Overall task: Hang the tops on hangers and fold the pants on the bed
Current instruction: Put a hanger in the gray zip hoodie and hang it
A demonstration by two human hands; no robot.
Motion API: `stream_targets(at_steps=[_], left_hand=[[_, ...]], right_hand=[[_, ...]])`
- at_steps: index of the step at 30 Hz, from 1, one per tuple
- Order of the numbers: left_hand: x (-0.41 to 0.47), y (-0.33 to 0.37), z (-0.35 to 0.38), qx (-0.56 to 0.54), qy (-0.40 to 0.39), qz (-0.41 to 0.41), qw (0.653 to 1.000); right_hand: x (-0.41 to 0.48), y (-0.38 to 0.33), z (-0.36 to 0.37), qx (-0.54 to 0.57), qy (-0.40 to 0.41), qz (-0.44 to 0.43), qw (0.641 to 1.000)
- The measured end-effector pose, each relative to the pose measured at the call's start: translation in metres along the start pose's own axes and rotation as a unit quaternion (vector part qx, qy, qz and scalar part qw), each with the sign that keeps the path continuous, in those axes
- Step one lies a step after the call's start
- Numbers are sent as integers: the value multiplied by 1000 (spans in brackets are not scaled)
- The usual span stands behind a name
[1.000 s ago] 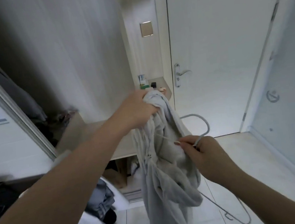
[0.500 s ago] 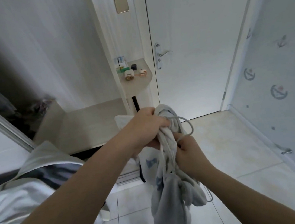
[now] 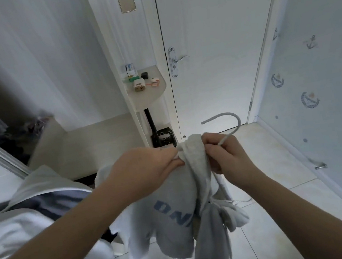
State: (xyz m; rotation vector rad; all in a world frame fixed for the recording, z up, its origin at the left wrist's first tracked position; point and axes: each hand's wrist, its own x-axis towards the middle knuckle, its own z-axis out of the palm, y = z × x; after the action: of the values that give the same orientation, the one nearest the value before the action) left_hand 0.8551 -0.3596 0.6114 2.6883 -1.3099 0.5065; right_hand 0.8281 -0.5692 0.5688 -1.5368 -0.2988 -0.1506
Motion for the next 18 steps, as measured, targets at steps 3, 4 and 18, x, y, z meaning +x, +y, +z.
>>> stream_targets(at_steps=[3,4,18], left_hand=[[-3,19,6,-28,6,-31,999],[-4,21,7,-39,-7,-54,998],[-57,18,19,-233,179,-273,916]], right_hand=[[0,0,14,-49,2,-17,999],[-1,1,16,-60,1,-15,998],[-78,78,19,-290,-97,31,952]])
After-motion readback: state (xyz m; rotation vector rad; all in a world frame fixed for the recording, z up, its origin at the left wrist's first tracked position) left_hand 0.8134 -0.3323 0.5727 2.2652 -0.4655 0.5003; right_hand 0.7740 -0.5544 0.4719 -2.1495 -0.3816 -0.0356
